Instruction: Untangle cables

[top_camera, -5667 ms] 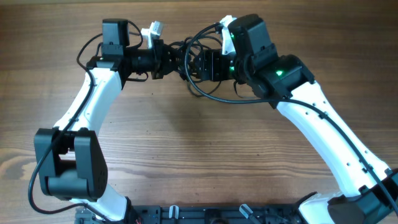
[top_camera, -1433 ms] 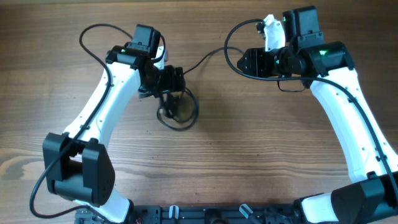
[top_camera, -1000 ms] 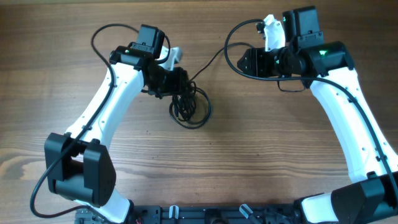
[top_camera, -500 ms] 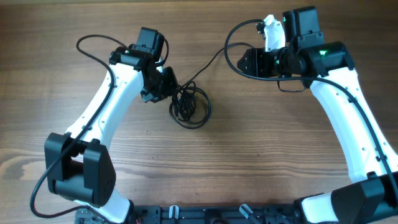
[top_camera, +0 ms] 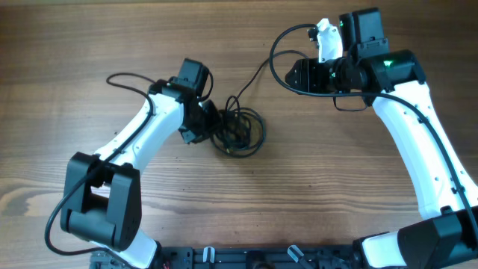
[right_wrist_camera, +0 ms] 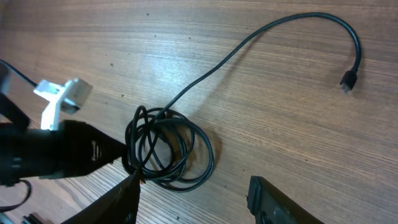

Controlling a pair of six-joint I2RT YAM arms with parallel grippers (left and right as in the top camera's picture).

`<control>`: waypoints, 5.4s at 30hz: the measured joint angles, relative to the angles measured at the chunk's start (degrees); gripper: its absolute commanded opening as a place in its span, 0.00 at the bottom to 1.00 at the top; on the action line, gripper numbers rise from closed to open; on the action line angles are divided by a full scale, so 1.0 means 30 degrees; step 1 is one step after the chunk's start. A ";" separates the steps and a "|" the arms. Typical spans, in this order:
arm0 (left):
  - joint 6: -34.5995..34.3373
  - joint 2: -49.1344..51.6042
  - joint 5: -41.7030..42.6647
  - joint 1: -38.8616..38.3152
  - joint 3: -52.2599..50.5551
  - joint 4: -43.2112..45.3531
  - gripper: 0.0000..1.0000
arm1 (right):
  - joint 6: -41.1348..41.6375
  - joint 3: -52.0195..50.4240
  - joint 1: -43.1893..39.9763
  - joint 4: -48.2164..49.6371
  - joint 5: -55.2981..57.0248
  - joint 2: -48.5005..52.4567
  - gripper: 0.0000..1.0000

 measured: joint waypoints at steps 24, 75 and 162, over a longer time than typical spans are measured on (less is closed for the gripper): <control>0.0255 -0.3147 0.1399 0.0211 -0.4422 0.9253 0.04 | 0.0000 0.0000 0.0000 0.0000 0.0146 0.0000 0.58; -0.6696 -0.6280 1.5118 0.4320 0.2754 1.8345 0.04 | 0.0007 -0.0007 0.0000 0.1836 -0.5676 0.0000 0.54; -0.3555 -0.2171 0.1129 0.2317 -0.4466 0.4488 0.46 | 0.4503 -0.0007 0.3300 0.0386 0.4138 0.0146 0.62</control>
